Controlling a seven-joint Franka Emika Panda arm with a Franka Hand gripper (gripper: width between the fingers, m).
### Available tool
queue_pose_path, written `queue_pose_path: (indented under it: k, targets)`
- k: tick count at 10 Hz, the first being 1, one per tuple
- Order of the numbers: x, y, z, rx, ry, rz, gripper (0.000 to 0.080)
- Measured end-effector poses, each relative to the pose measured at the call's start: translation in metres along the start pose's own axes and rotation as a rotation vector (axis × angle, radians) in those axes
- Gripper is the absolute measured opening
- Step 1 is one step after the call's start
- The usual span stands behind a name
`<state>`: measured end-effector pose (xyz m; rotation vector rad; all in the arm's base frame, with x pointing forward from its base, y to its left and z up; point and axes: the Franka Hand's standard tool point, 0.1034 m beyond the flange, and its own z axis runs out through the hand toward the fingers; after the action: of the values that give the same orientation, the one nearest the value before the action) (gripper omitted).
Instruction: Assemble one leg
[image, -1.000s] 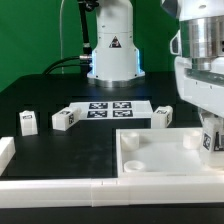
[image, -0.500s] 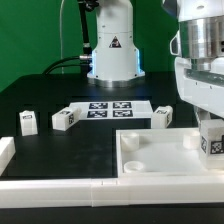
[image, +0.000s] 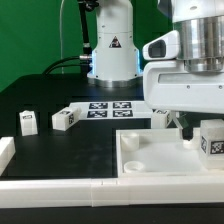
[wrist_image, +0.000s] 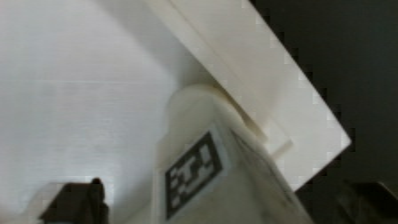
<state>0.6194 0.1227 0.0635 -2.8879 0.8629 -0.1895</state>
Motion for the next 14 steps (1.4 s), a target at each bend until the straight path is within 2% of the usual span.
queue_pose_path:
  k: [2,4,6,10,11,12,13,14]
  targets:
    - [-0.005,-0.004,0.000,-0.014,-0.006,-0.268,0.0648]
    - [-0.005,-0.007,-0.001,-0.043,-0.008,-0.552,0.0648]
    - [0.006,-0.006,-0.005,-0.058,0.007,-0.780,0.0648]
    - [0.009,-0.003,-0.005,-0.061,0.006,-0.837,0.0617]
    - [0.009,-0.003,-0.005,-0.061,0.006,-0.837,0.0431]
    - [0.009,-0.003,-0.005,-0.061,0.006,-0.837,0.0431]
    - [0.009,-0.002,-0.005,-0.061,0.006,-0.837,0.0291]
    - [0.009,-0.002,-0.005,-0.061,0.006,-0.836,0.0292]
